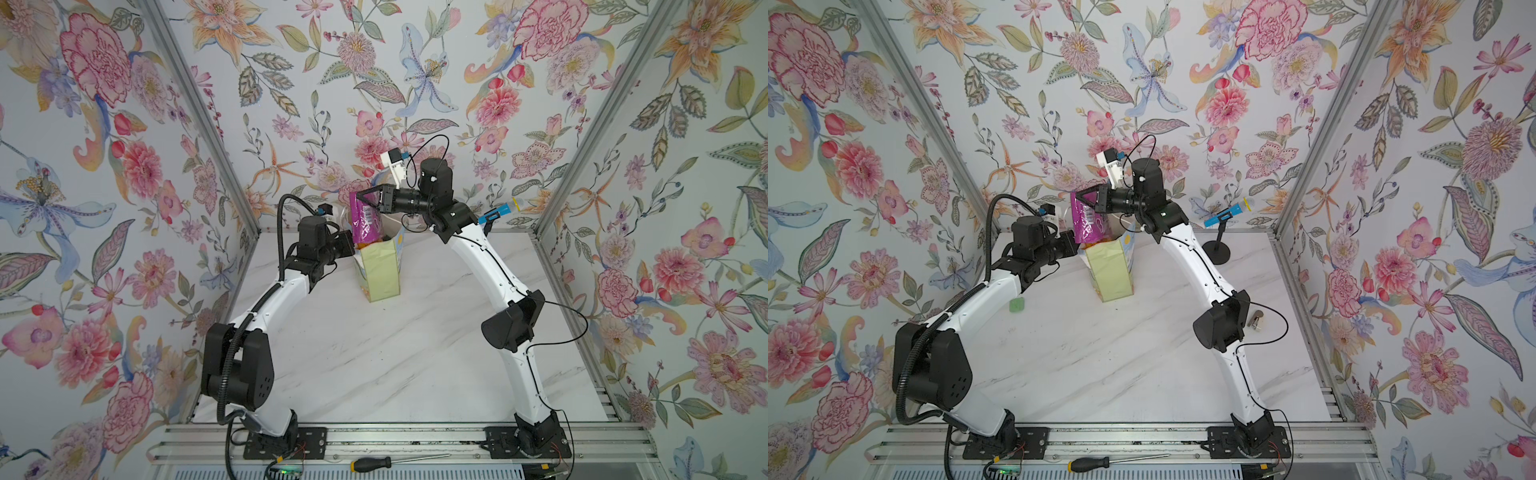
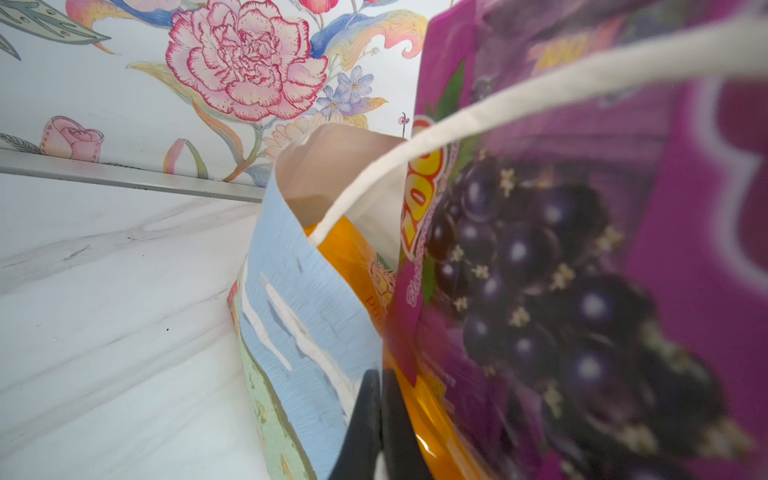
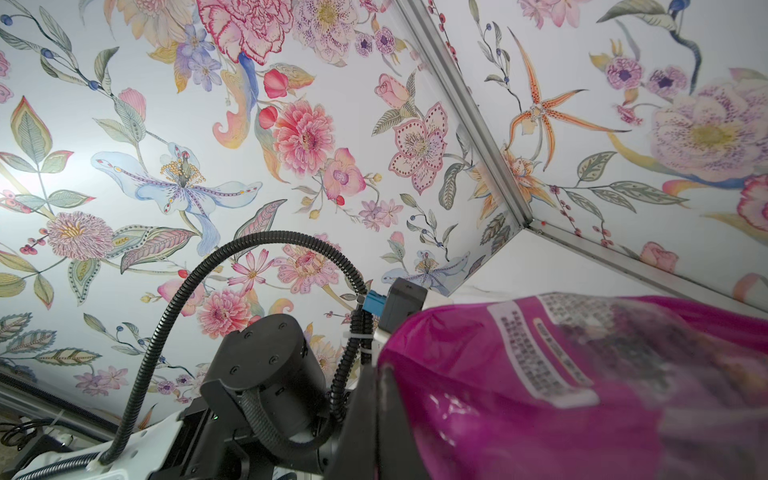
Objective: Place the snacks into the paper bag
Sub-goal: 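Lower the purple grape pack into the bag with the right gripper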
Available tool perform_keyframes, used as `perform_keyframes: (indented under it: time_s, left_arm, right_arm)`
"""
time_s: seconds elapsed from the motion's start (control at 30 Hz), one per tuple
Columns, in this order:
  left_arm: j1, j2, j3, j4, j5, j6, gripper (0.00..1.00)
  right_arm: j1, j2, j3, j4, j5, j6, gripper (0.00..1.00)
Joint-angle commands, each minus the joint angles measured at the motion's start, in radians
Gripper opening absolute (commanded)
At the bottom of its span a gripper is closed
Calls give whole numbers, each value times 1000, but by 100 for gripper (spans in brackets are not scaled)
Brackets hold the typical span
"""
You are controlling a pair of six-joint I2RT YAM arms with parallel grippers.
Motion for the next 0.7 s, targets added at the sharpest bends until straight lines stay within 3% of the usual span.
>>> perform_keyframes:
  time_s: [0.0,0.43,0.67]
  left_arm:
    - [6,-29,16,39,36,4,0]
    - [7,-33,8,47,39,6,0]
    - [7,-41,-8,57,42,0,0]
  right_arm:
    - [27,-62,43,-28,10,-55,0]
    - [115,-141,37,-105,58,-135,0]
    - [63,-133,0,-122,140,-94,0]
